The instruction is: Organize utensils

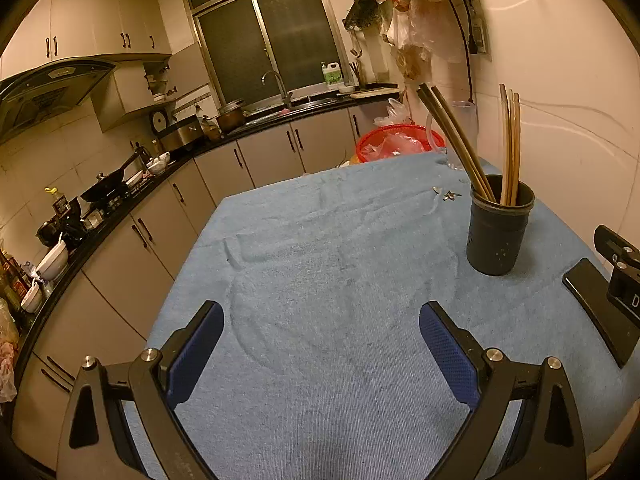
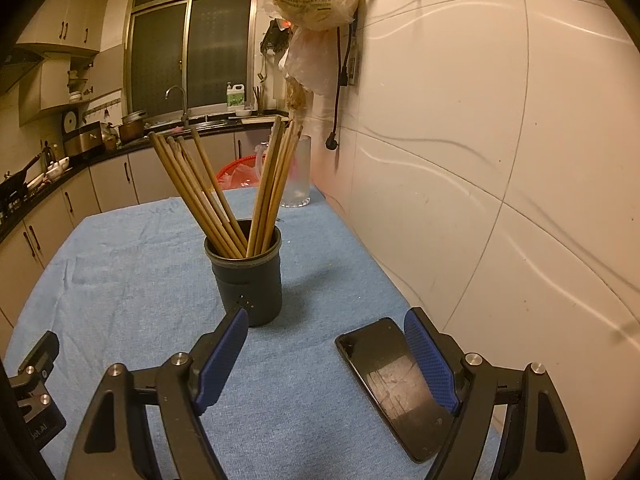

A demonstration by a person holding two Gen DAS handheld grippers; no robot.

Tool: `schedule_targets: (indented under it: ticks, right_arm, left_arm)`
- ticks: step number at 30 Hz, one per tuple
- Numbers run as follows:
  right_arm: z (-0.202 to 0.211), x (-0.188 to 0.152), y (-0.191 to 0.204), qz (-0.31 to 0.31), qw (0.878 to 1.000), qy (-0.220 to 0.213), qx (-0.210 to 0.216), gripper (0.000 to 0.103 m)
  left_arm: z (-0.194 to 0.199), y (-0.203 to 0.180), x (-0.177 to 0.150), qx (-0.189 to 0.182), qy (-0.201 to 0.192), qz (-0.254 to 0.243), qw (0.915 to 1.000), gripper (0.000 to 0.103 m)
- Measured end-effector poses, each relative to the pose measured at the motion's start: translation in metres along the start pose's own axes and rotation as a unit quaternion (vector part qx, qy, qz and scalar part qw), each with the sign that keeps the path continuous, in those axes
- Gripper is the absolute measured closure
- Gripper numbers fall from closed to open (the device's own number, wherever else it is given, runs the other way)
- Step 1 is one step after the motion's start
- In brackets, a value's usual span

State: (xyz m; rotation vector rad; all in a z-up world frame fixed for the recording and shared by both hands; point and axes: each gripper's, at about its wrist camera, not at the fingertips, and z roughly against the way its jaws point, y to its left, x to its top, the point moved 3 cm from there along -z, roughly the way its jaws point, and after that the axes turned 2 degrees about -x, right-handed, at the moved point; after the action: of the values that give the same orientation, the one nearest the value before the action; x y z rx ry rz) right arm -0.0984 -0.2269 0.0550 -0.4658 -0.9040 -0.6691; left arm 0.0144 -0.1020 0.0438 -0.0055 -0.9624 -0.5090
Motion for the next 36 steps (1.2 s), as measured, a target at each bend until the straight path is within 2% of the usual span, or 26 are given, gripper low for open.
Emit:
schedule_targets:
  ticks: [28, 36]
  right_arm:
    - [-0.002, -0.001, 0.001, 0.008, 1.0, 0.004, 0.0, 0.02]
    - [-0.001, -0.001, 0.004, 0.012, 1.0, 0.006, 0.003, 0.02]
  left_arm:
    - [0.004, 0.002, -0.001, -0.003, -0.004, 0.002, 1.0, 0.005]
    - [0.006, 0.011, 0.0, 0.004, -0.009, 0.018, 0.9998, 0.005]
